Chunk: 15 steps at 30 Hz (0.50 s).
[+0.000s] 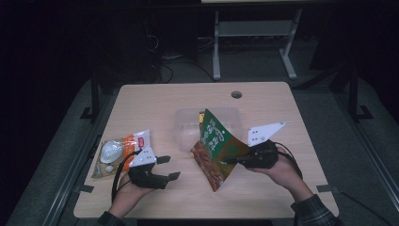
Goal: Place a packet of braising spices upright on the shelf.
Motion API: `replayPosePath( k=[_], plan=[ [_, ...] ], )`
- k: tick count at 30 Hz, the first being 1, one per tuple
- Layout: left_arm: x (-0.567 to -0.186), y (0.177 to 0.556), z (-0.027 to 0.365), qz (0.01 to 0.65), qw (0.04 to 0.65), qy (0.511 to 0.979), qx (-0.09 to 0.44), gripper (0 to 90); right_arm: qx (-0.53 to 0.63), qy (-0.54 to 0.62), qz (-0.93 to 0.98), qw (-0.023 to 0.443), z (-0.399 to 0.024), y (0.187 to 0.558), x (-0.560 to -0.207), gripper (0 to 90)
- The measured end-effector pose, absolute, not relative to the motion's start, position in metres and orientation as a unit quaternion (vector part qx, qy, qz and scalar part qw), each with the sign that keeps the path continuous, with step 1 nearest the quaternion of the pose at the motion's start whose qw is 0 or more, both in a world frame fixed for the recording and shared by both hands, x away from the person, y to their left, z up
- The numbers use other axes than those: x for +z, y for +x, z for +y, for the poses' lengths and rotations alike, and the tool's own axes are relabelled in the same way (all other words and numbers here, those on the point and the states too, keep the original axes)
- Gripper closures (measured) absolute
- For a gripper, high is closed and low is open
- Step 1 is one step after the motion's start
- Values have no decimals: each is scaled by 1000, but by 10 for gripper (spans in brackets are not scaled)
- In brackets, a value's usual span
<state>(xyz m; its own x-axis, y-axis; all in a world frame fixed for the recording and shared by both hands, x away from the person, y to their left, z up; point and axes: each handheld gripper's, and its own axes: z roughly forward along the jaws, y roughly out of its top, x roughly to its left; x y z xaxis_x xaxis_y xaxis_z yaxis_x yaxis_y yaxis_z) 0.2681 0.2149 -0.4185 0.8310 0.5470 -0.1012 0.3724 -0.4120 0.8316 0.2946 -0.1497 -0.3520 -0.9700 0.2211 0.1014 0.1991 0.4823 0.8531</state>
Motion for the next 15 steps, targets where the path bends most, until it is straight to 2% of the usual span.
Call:
replayPosePath(
  k=[15],
  plan=[
    [-431,277,213,274,458,841,86,249,487,121,863,61,-187,301,-305,900]
  ],
)
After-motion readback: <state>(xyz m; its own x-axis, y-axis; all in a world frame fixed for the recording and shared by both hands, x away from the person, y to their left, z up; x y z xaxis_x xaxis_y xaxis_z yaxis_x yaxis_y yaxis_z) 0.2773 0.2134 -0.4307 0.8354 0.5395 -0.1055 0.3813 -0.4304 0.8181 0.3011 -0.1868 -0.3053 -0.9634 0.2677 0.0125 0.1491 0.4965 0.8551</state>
